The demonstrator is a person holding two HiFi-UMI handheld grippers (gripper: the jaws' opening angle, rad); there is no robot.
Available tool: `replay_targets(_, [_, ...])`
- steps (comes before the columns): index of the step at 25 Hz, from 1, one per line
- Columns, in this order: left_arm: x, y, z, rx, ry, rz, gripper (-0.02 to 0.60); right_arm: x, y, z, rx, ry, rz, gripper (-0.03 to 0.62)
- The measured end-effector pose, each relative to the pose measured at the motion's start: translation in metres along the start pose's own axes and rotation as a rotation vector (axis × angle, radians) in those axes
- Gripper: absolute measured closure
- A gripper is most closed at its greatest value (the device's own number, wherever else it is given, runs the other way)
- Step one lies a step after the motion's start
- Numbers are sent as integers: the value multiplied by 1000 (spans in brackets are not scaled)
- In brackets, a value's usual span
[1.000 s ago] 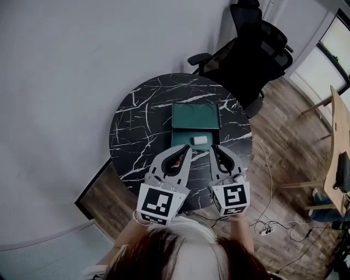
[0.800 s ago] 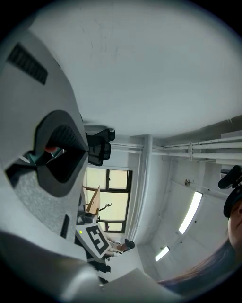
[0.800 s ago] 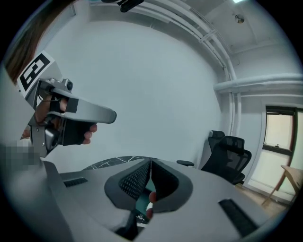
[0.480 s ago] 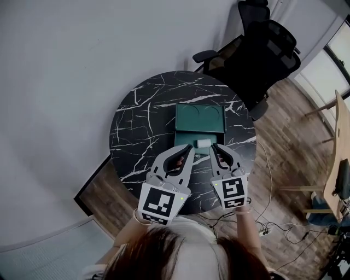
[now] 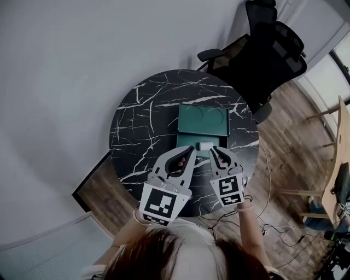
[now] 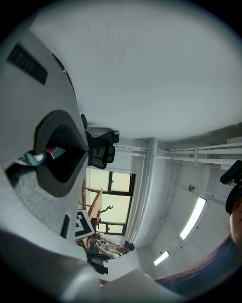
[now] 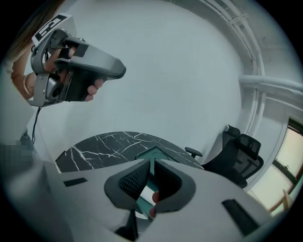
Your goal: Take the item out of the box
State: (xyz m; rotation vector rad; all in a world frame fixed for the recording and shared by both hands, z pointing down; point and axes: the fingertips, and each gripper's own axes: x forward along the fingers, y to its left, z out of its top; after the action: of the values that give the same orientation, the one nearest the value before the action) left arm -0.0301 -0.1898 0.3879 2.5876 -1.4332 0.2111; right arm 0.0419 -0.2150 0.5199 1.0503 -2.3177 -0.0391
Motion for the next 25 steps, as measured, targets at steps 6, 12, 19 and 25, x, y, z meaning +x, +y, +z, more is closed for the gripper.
replay_targets(6, [8,7,-3,-3,9,1,574,17,1,-19,-52,76,37,548])
replay_targets(12, [15,13,-9,-9,16,0,574,35,5,-37,-122,136,98,518])
replay_targets(19, [21,19,-18,-26,39,15,574,55,9,-67,-243,238,179,471])
replay_targets(25, [23,30,-29,-45,64,37,574,69,11,-93,-280,306,217,450])
